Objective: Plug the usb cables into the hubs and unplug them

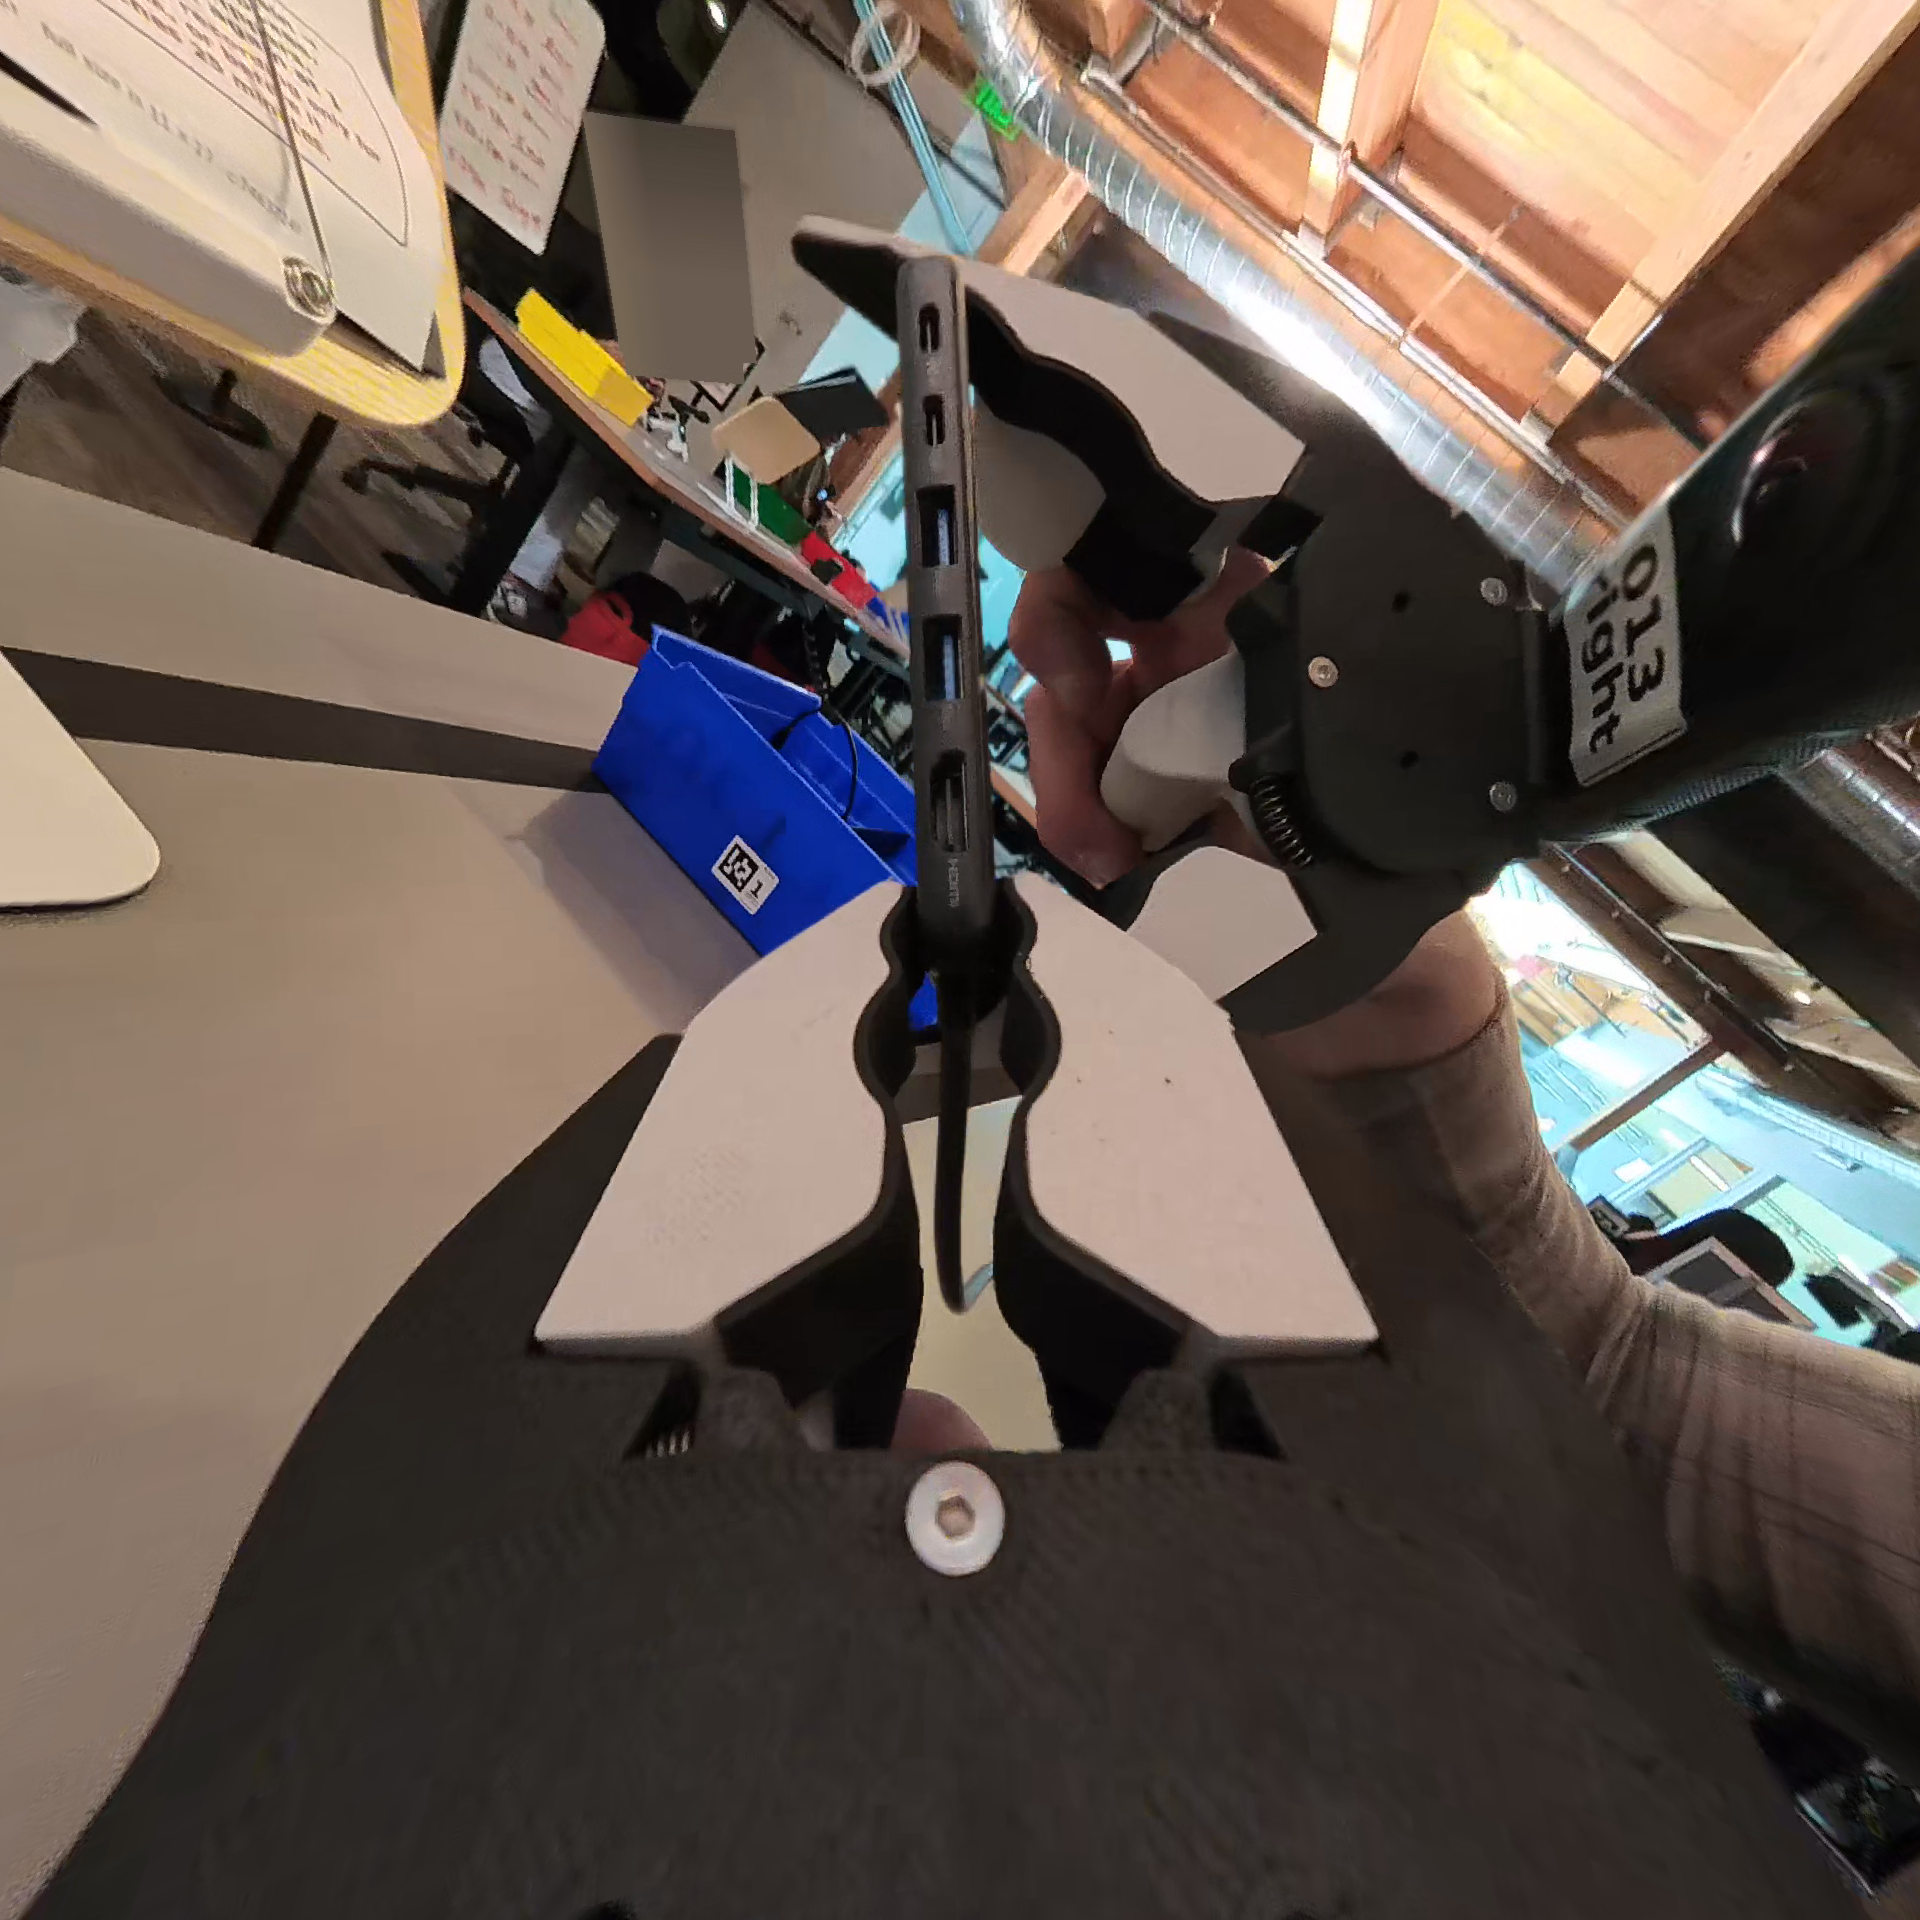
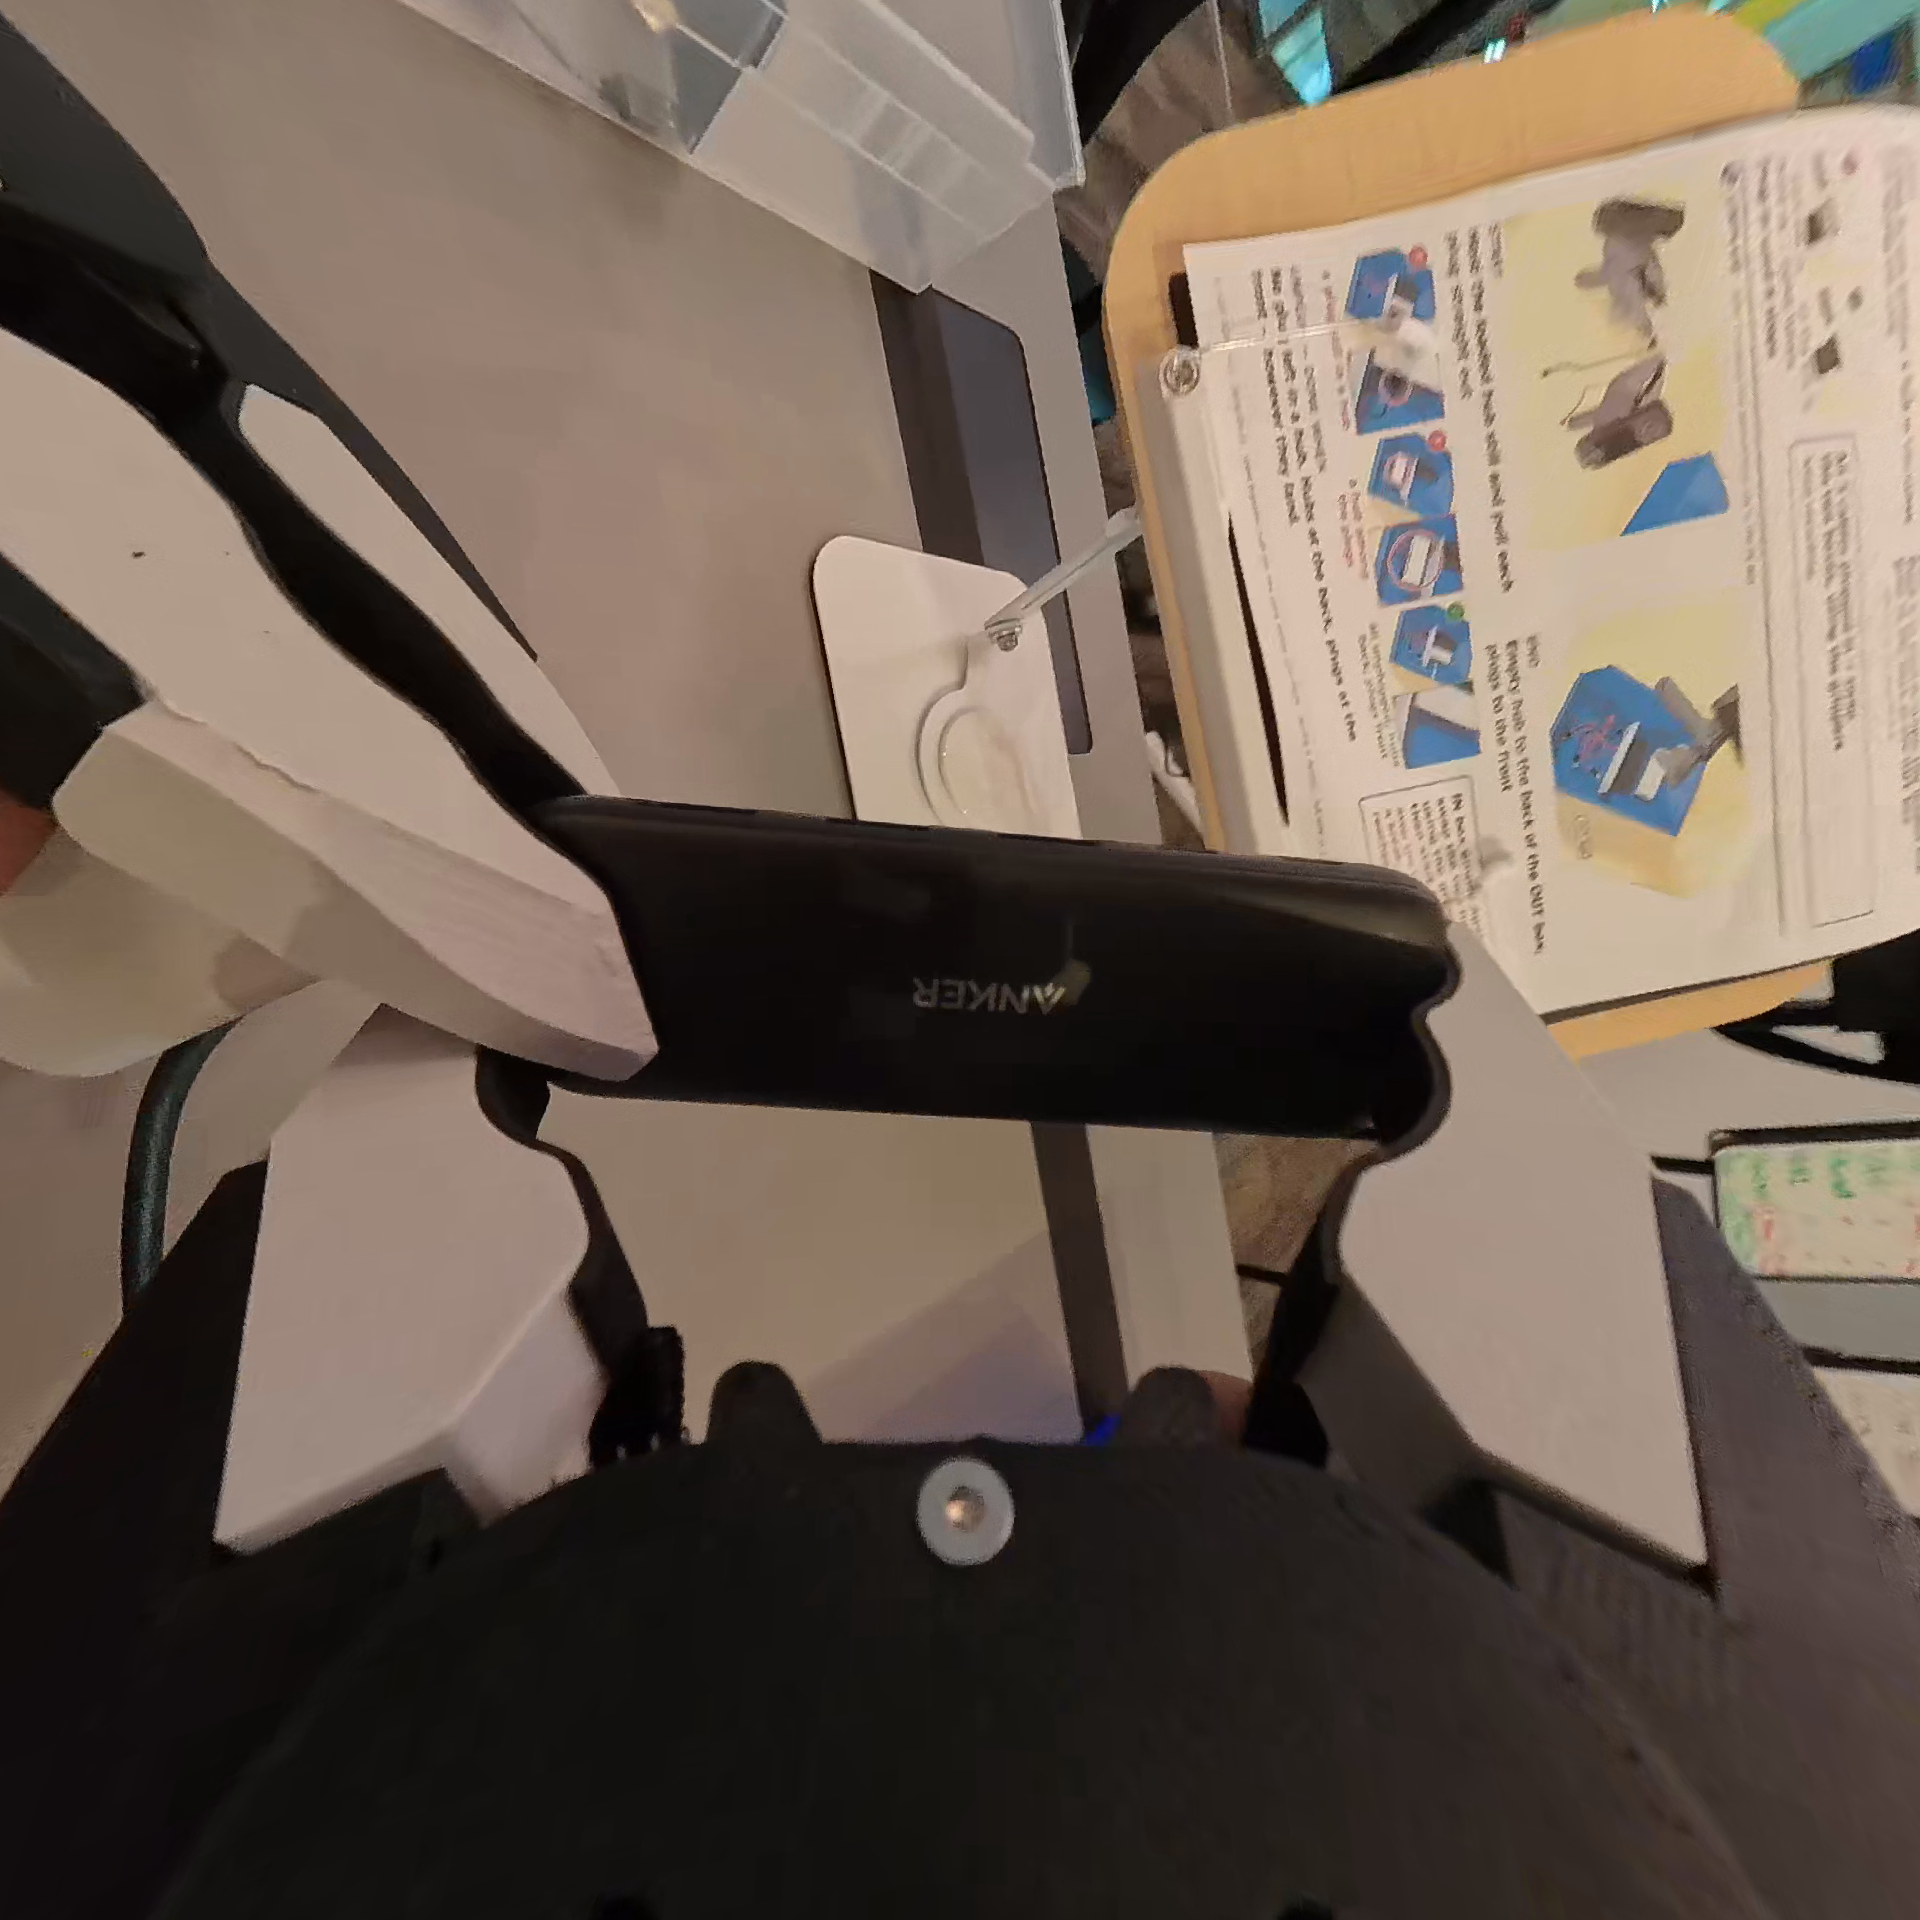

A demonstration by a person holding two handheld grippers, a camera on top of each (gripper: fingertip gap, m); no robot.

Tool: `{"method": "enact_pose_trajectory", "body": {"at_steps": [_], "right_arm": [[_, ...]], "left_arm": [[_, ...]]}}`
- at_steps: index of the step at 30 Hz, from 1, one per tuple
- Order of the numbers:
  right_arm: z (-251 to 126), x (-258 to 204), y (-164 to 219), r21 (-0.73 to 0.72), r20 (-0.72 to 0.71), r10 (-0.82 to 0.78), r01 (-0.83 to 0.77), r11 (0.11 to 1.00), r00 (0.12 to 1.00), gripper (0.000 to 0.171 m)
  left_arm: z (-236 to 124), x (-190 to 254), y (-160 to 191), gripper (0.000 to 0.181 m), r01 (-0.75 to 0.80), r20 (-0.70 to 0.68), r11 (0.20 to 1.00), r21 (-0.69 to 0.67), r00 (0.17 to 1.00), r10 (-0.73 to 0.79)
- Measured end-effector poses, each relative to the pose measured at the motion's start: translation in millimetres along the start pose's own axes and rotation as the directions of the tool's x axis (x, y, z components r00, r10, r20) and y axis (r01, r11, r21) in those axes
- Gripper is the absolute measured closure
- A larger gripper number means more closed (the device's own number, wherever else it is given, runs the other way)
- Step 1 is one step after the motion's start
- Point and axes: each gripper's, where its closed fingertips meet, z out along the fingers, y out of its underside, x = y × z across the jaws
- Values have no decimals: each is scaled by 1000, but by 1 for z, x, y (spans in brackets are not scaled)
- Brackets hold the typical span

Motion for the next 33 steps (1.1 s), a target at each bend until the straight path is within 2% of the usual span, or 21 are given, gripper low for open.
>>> {"method": "enact_pose_trajectory", "body": {"at_steps": [7, 8, 10, 12, 13, 15, 16, 19, 20, 21, 24, 26, 28, 30, 33], "right_arm": [[-4, -8, 0, 38, 83, -35, 32, 999, 996, 15], [-6, -10, -1, 49, 91, -51, 47, 998, 995, 16], [-8, -14, -1, 45, 113, -85, 80, 996, 990, 17], [-8, -18, -2, 46, 136, -109, 103, 994, 985, 17], [-8, -21, -1, 43, 146, -134, 129, 991, 980, 17], [-7, -30, -2, 48, 178, -170, 164, 985, 969, 17], [-7, -35, -3, 51, 198, -195, 189, 981, 960, 17], [-7, -49, -10, 62, 235, -275, 268, 961, 932, 17], [-6, -53, -12, 58, 244, -293, 288, 956, 924, 17], [-3, -50, -10, 33, 226, -317, 318, 948, 921, 17], [4, -37, -10, -8, 140, -325, 329, 944, 935, 16], [4, -27, -11, -33, 83, -301, 305, 952, 950, 10], [6, -15, -9, -72, -9, -306, 304, 950, 952, 10], [8, -17, -10, -77, -39, -283, 279, 957, 958, 10], [11, -8, -8, -127, -162, -333, 316, 940, 929, 11]], "left_arm": [[2, 7, 7, 166, -30, -49, 999, -39, 998, 28], [0, 7, 6, 163, -31, -58, 998, -46, 998, 28], [-3, 7, 5, 142, -44, -65, 996, -74, 997, 40], [-11, 7, -4, 159, -63, -83, 995, -74, 995, 57], [-13, 5, -10, 156, -81, -78, 994, -76, 994, 75], [-13, -1, -18, 136, -108, -65, 987, -115, 993, 101], [-12, -3, -20, 134, -119, -70, 983, -140, 991, 110], [-6, -4, -27, 141, -176, -93, 965, -193, 983, 161], [-3, -2, -24, 154, -165, -117, 958, -233, 983, 141], [-2, -3, -24, 163, -157, -109, 959, -236, 985, 134], [0, -11, -30, 168, -94, -63, 973, -209, 995, 83], [-2, -19, -37, 168, -84, -16, 984, -158, 996, 83], [-4, -21, -44, 169, -23, 1, 994, -105, 1000, 23], [-4, -20, -51, 168, 9, 4, 998, -62, 1000, -9], [-2, -13, -55, 168, 43, -3, 999, -33, 999, -43]]}}
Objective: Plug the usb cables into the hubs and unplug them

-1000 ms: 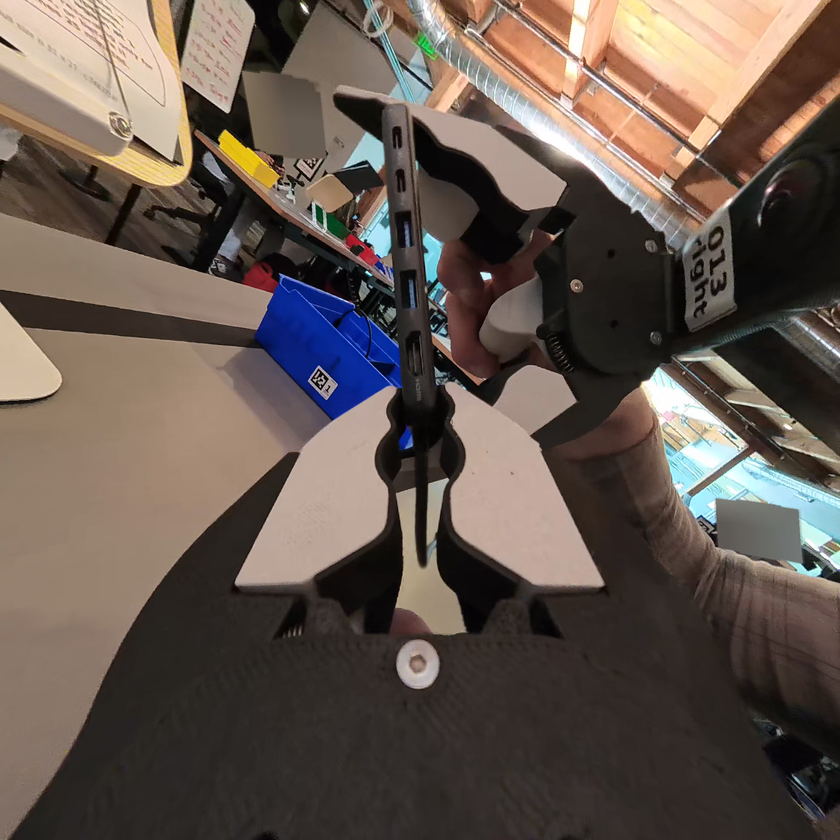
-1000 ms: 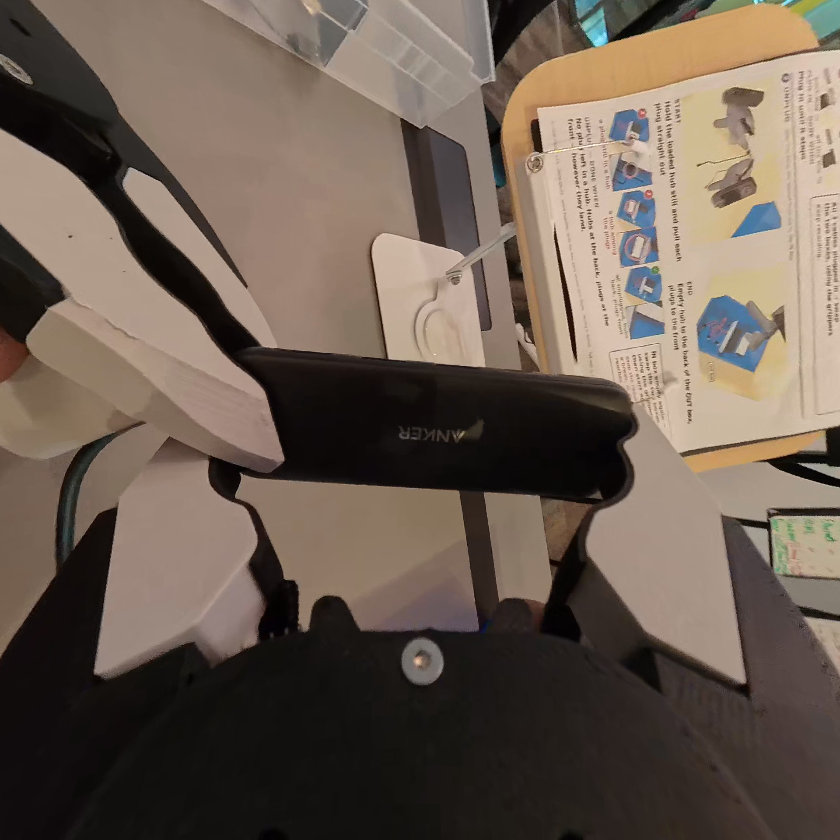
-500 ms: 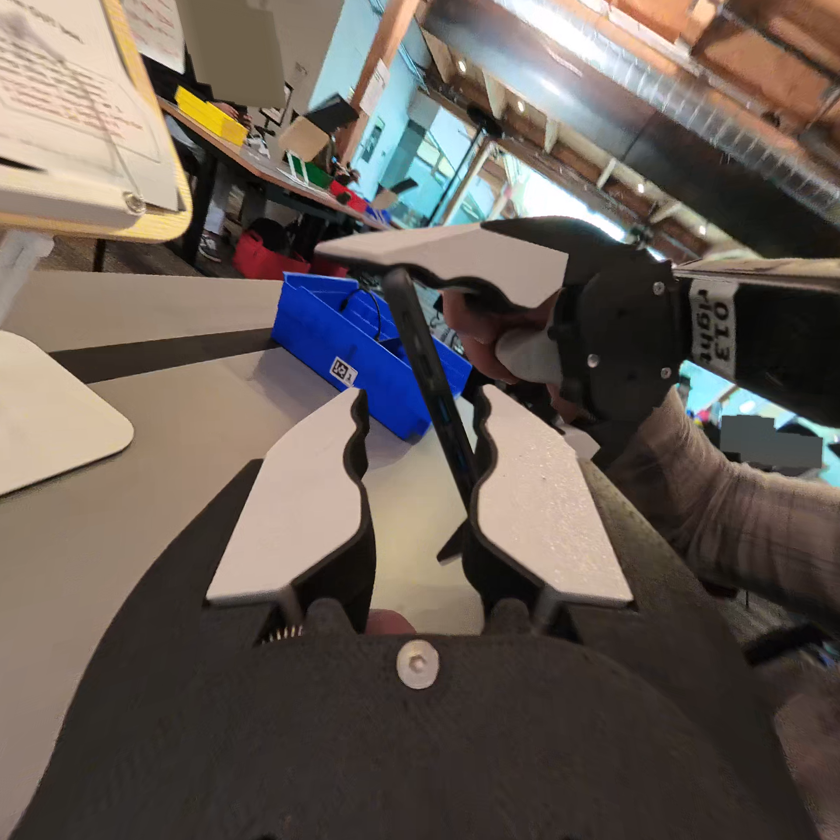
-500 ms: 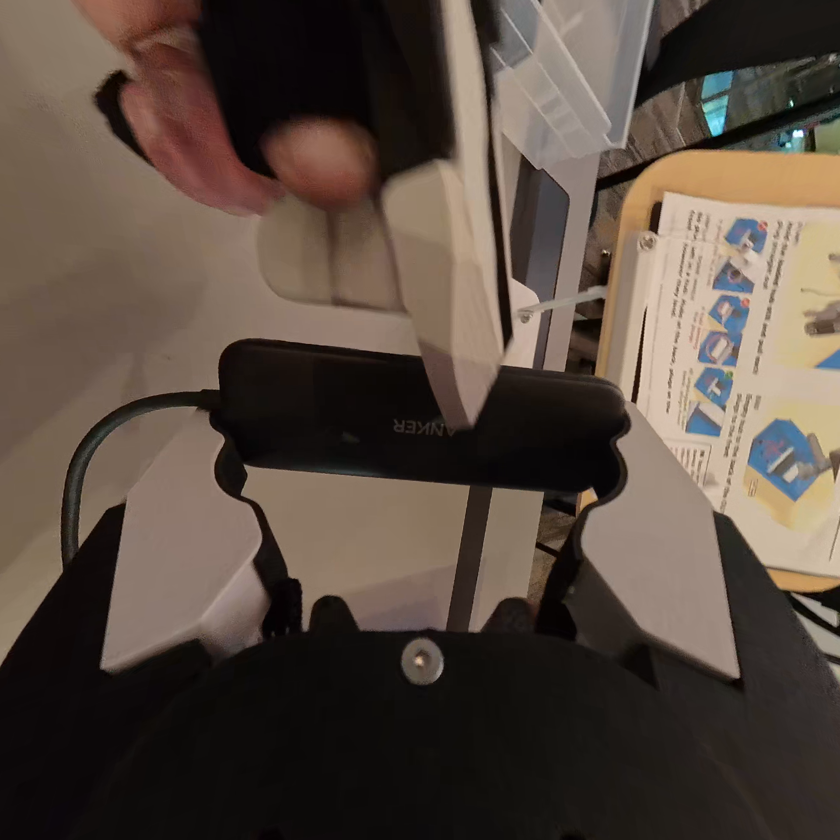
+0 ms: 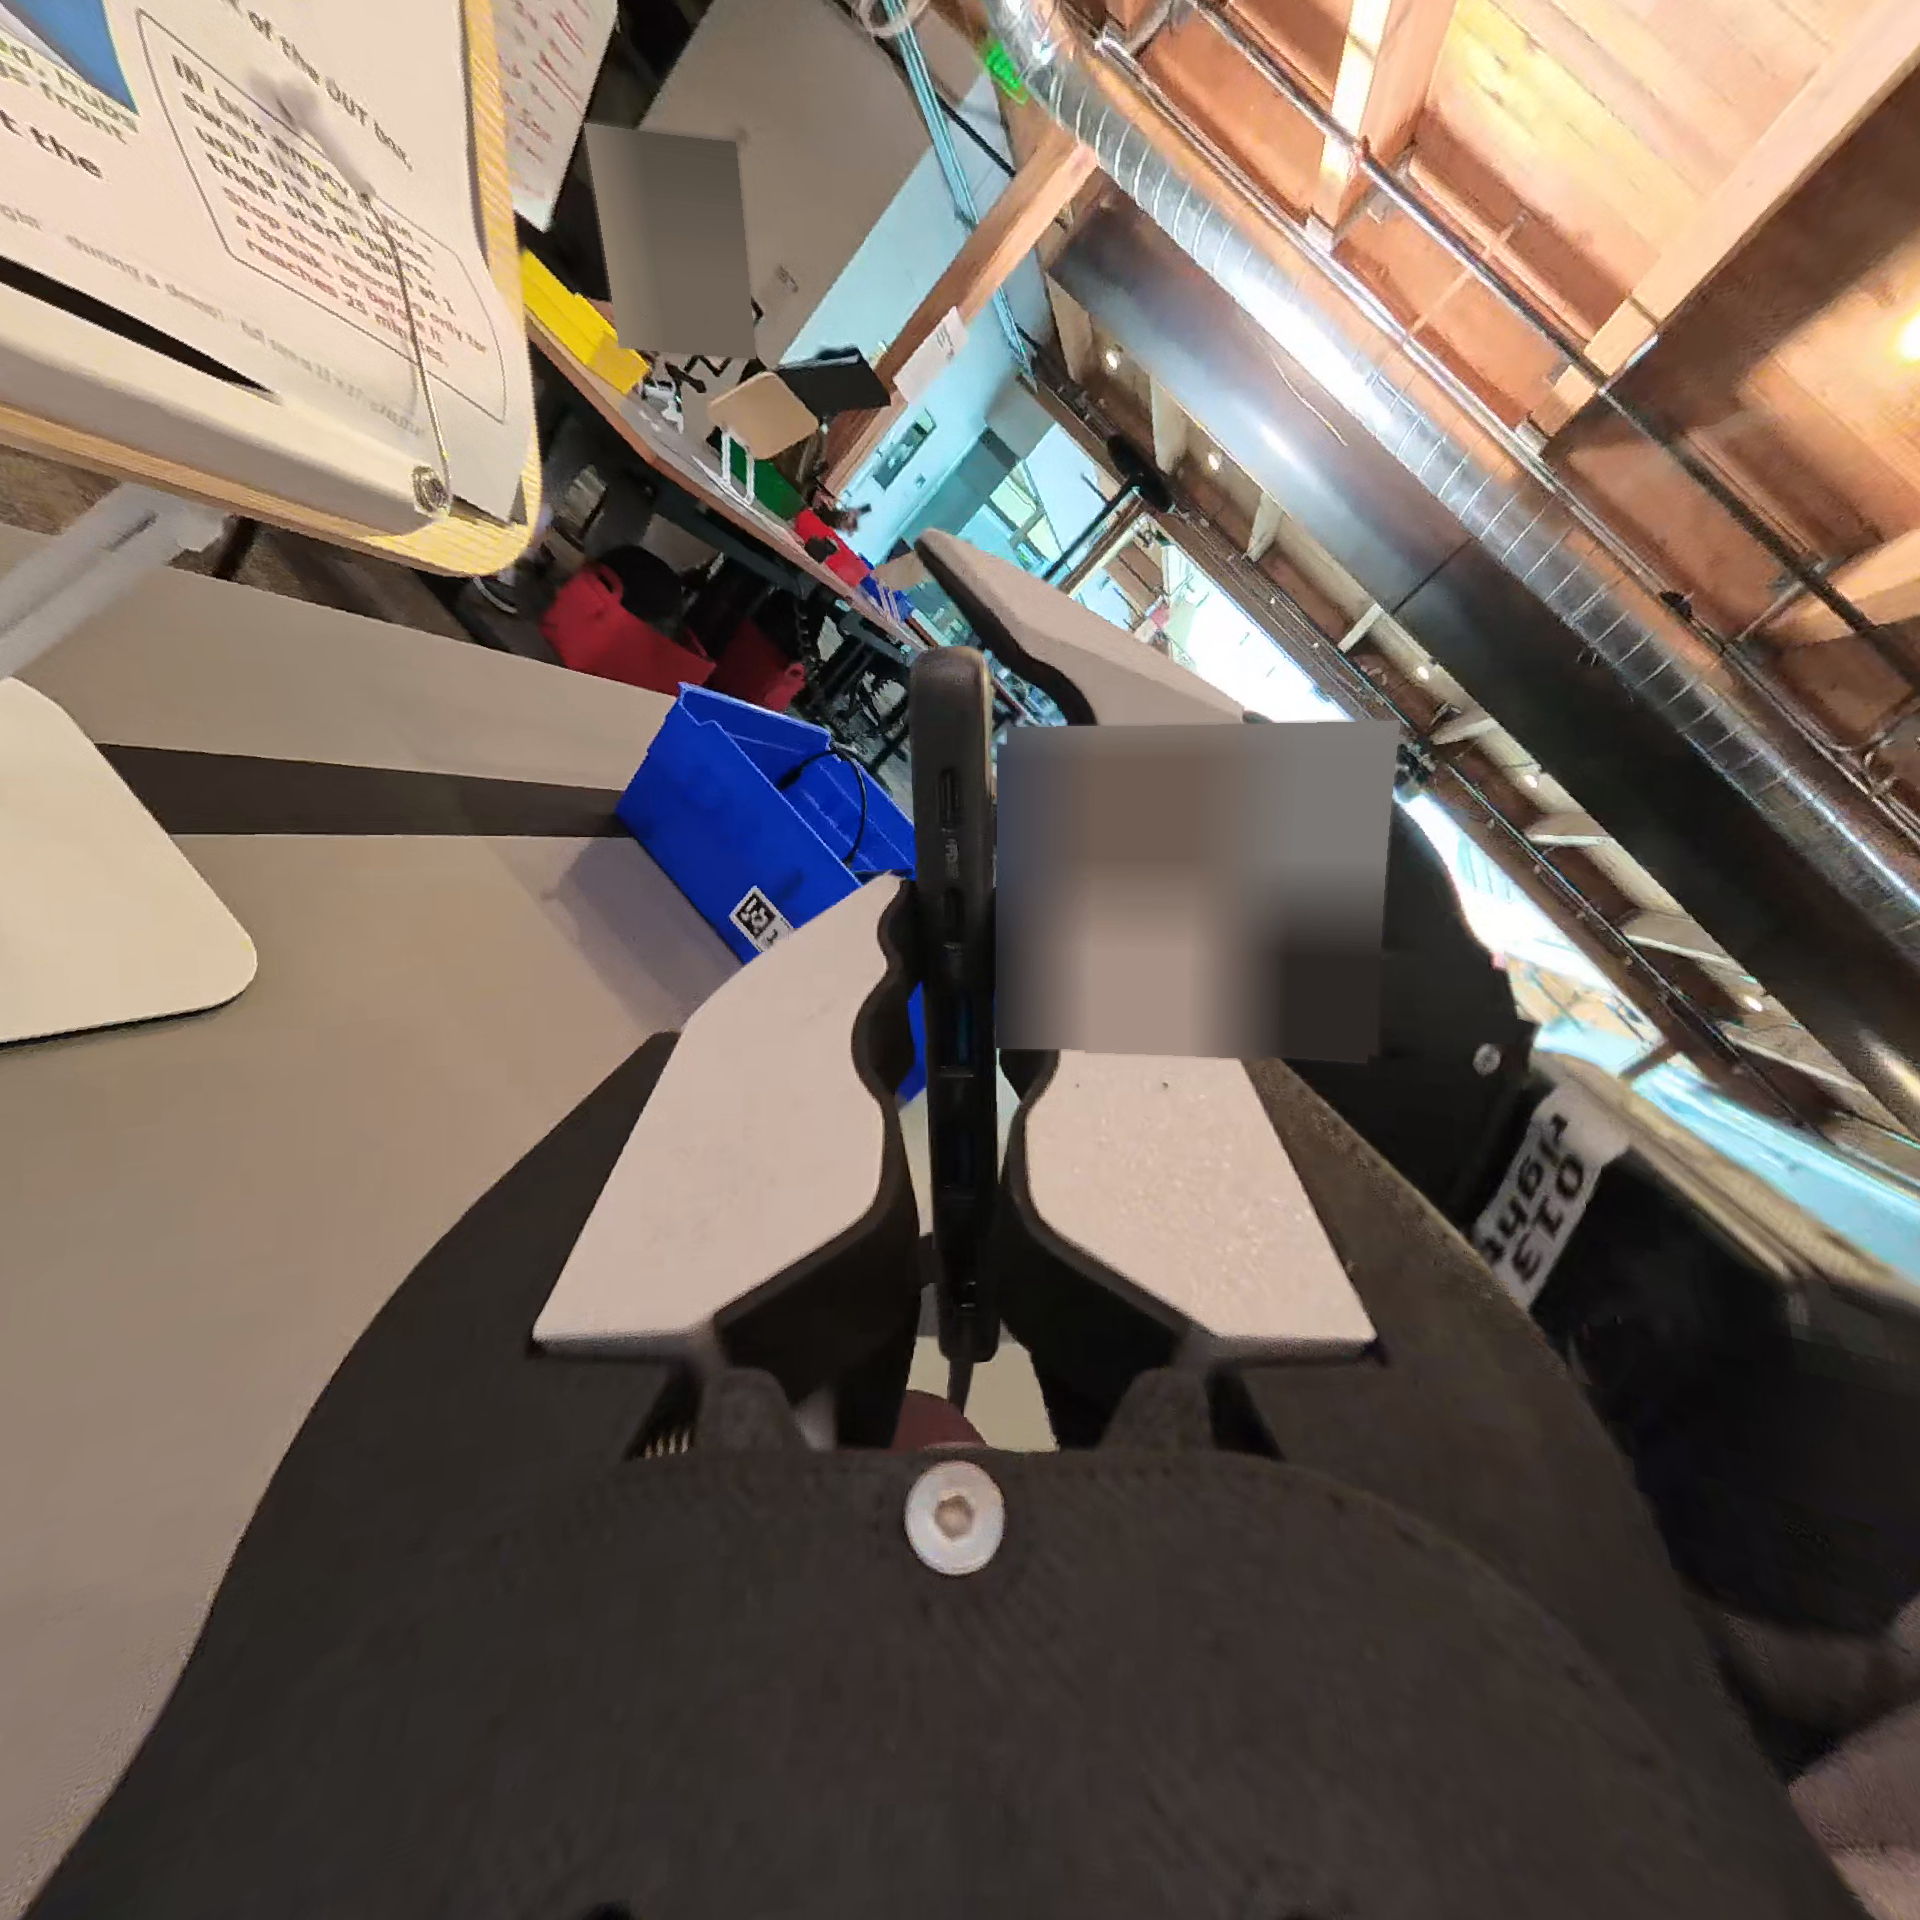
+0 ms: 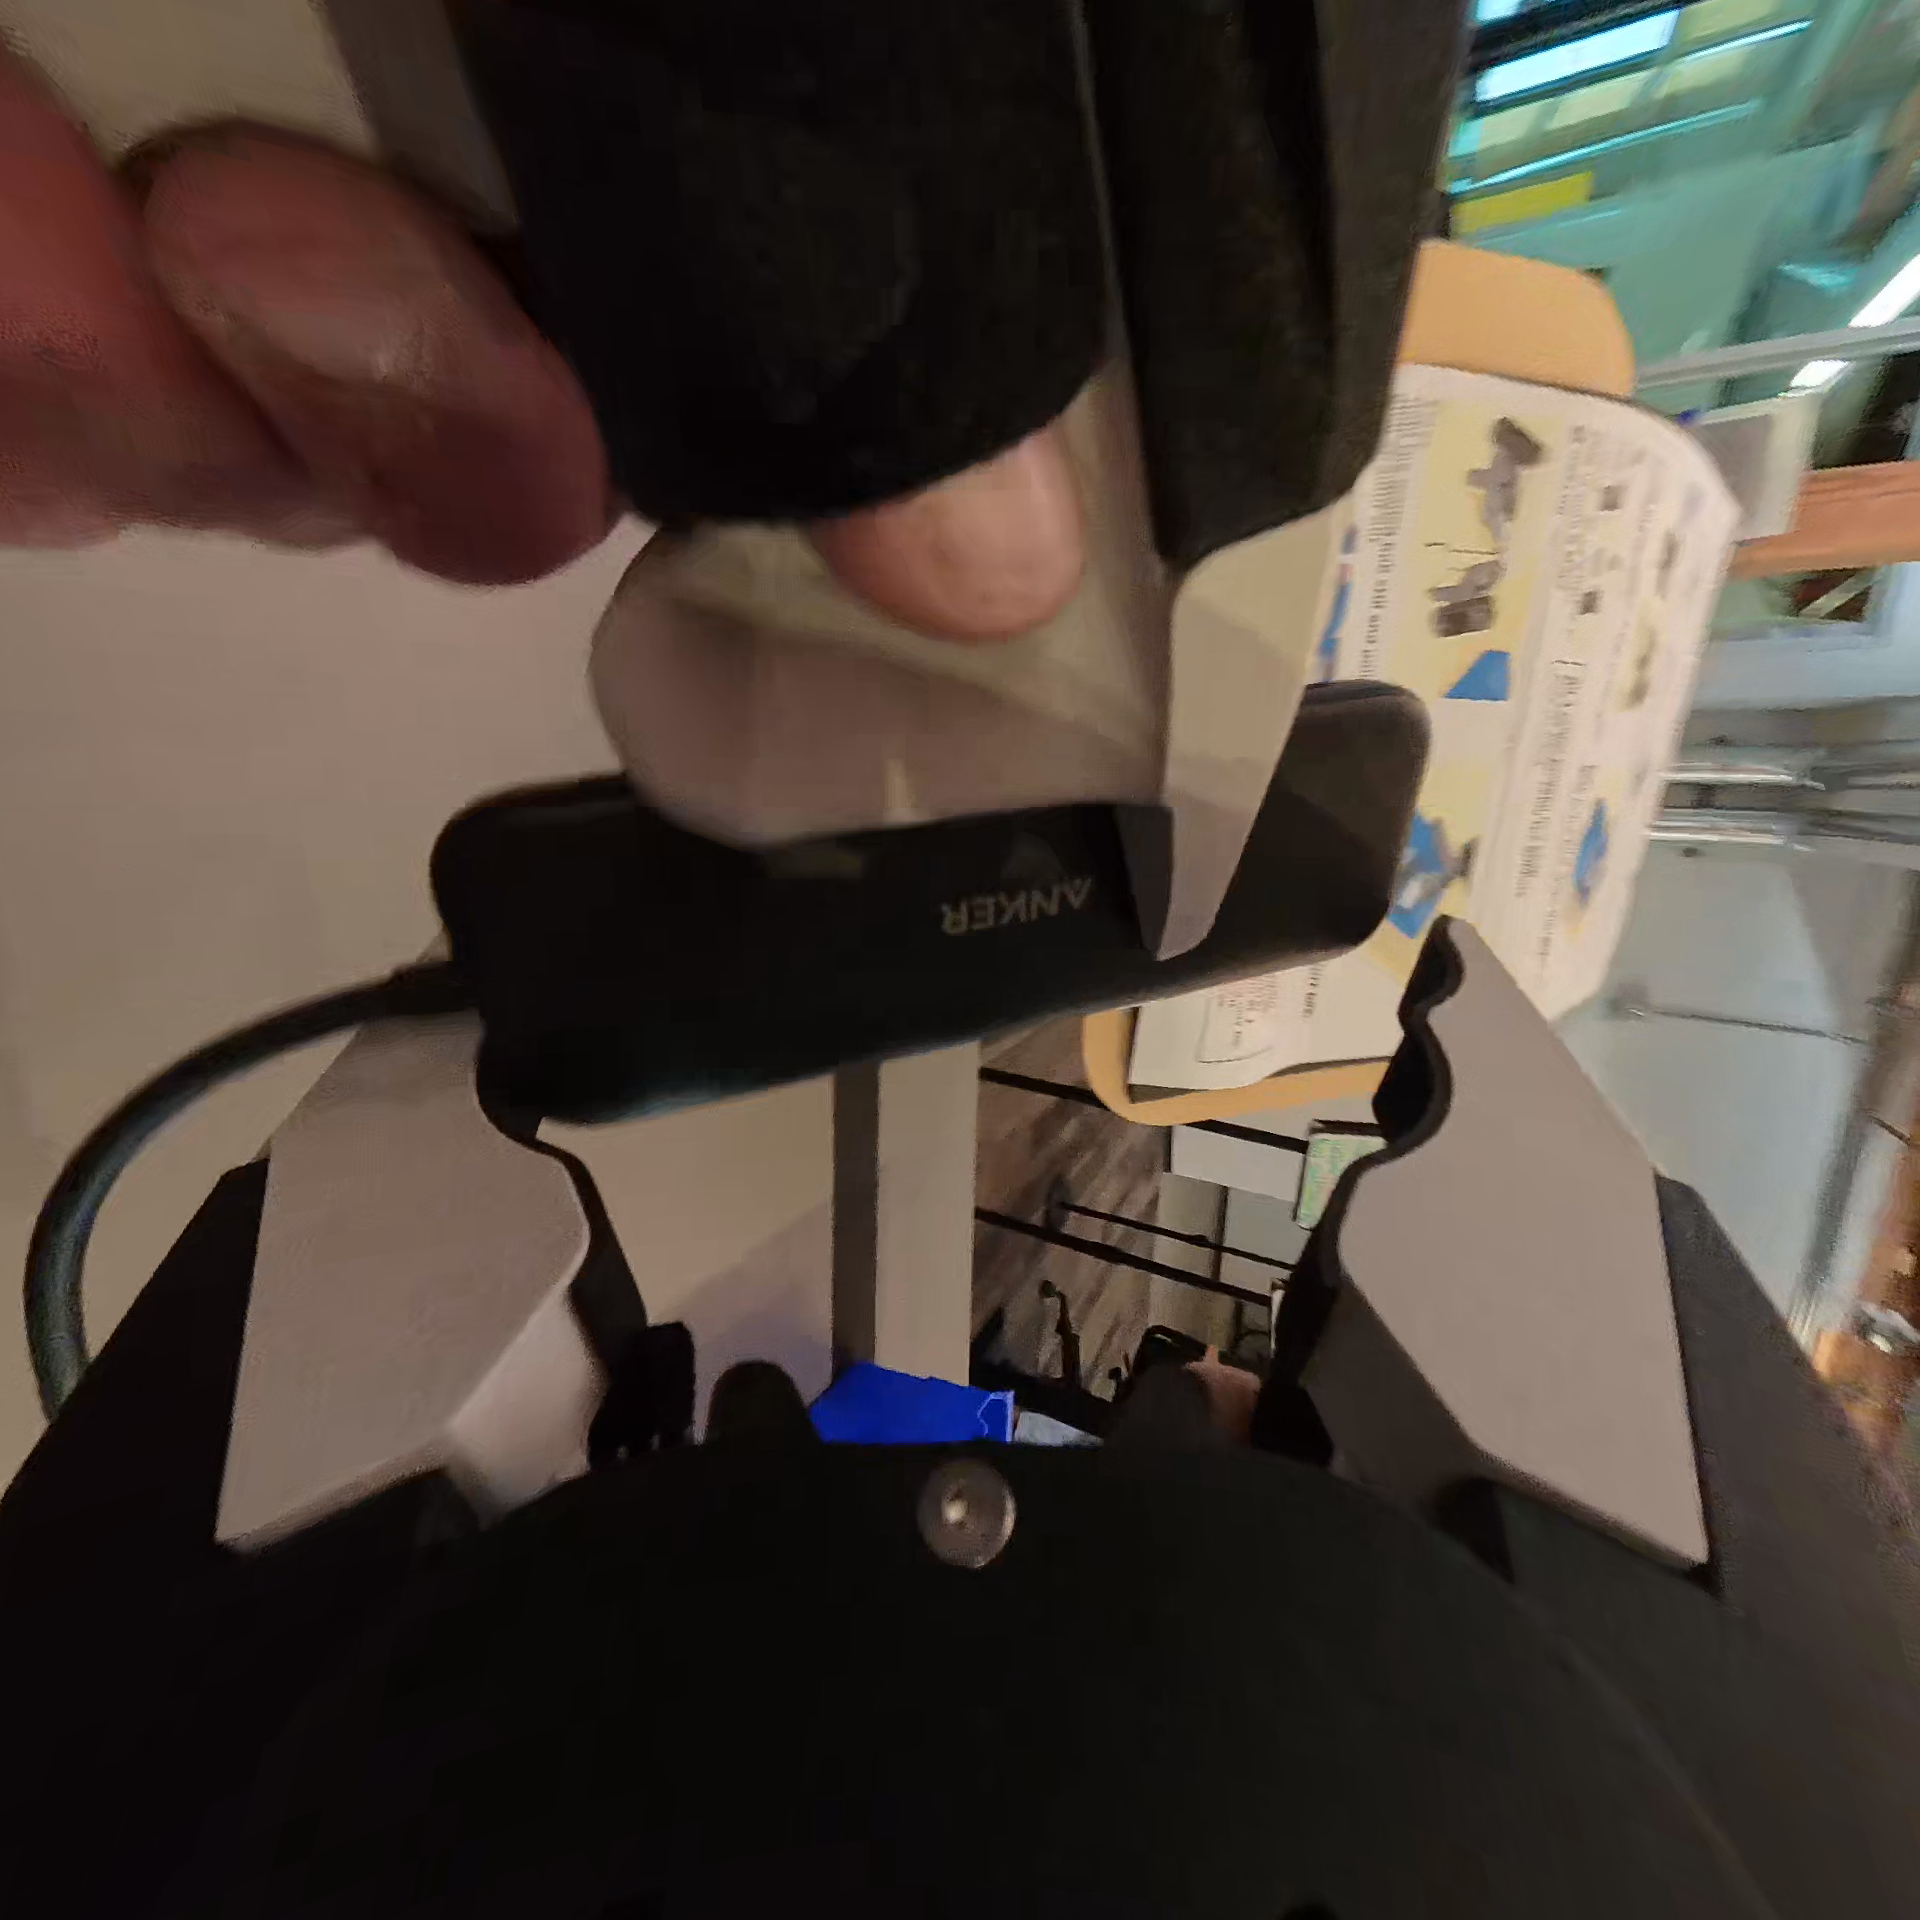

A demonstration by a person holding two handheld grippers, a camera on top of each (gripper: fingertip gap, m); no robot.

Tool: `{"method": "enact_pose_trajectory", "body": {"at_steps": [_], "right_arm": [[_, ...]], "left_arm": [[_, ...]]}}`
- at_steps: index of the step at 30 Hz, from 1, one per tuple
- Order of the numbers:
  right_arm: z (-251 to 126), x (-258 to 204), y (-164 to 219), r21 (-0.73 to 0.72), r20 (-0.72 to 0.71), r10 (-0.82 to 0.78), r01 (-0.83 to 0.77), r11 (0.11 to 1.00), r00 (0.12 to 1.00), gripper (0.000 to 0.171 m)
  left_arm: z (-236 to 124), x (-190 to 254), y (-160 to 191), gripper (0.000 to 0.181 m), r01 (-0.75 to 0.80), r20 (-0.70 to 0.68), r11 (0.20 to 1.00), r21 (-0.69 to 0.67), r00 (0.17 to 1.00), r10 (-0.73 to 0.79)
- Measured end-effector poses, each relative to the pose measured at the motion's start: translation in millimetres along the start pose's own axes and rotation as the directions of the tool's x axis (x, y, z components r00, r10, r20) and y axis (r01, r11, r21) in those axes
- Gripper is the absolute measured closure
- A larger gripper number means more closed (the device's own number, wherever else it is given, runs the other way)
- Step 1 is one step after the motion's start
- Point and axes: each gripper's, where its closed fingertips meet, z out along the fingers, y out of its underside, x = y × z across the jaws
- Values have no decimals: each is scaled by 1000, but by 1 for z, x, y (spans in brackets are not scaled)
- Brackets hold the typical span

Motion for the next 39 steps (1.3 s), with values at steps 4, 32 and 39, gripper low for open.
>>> {"method": "enact_pose_trajectory", "body": {"at_steps": [4, 32, 39], "right_arm": [[-3, 4, -6, -7, -76, -27, 27, 1000, 997, 13], [-1, -17, 4, 82, 241, 37, -59, 995, 970, 11], [-3, -13, 14, 99, 349, -27, -8, 995, 937, 10]], "left_arm": [[4, 8, -1, 168, 23, -16, 999, 26, 1000, -22], [18, -3, 5, 167, 107, -14, 988, 112, 994, -106], [25, -12, 0, 168, 131, 30, 981, 142, 990, -136]]}}
